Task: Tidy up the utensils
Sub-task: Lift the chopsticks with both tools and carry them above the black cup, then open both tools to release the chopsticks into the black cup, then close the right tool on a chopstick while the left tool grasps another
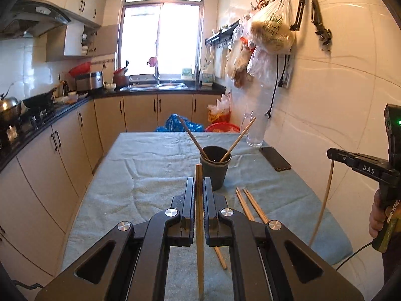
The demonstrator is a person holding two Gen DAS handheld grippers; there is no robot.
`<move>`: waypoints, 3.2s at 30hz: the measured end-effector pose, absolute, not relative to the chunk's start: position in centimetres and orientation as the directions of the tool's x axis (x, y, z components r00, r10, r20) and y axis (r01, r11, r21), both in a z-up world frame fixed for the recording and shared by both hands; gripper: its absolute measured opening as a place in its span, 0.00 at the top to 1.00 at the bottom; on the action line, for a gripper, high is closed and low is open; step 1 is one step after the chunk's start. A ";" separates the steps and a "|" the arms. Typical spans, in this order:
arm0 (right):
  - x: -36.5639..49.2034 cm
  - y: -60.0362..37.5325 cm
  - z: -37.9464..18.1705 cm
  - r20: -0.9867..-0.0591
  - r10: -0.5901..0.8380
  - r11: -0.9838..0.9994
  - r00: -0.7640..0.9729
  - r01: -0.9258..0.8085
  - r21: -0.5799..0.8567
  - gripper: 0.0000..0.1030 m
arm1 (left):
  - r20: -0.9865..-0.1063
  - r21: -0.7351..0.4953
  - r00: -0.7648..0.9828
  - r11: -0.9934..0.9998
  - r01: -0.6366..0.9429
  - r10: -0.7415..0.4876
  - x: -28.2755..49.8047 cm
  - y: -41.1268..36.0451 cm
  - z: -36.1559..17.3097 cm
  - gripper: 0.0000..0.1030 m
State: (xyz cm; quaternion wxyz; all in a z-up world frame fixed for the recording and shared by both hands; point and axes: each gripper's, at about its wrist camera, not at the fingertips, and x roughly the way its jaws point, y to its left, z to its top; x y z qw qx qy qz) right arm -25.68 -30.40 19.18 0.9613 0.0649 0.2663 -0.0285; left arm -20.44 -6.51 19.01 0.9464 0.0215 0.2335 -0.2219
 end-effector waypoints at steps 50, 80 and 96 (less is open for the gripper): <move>-2.8 -30.6 20.4 -0.469 0.058 0.964 0.881 0.072 0.255 0.84 | -0.426 -0.225 0.791 0.898 0.378 -0.439 2.2 -16.8 22.6 0.75; -16.3 -32.5 7.5 -0.823 0.144 0.980 0.549 0.036 0.196 0.60 | -0.714 -0.184 0.603 0.927 0.327 -0.355 -9.8 -9.4 9.0 0.46; -14.3 -31.9 1.0 -0.851 0.126 0.981 0.510 0.061 0.182 0.68 | -0.847 -0.115 0.439 0.910 0.398 -0.299 -7.2 -15.6 1.7 0.77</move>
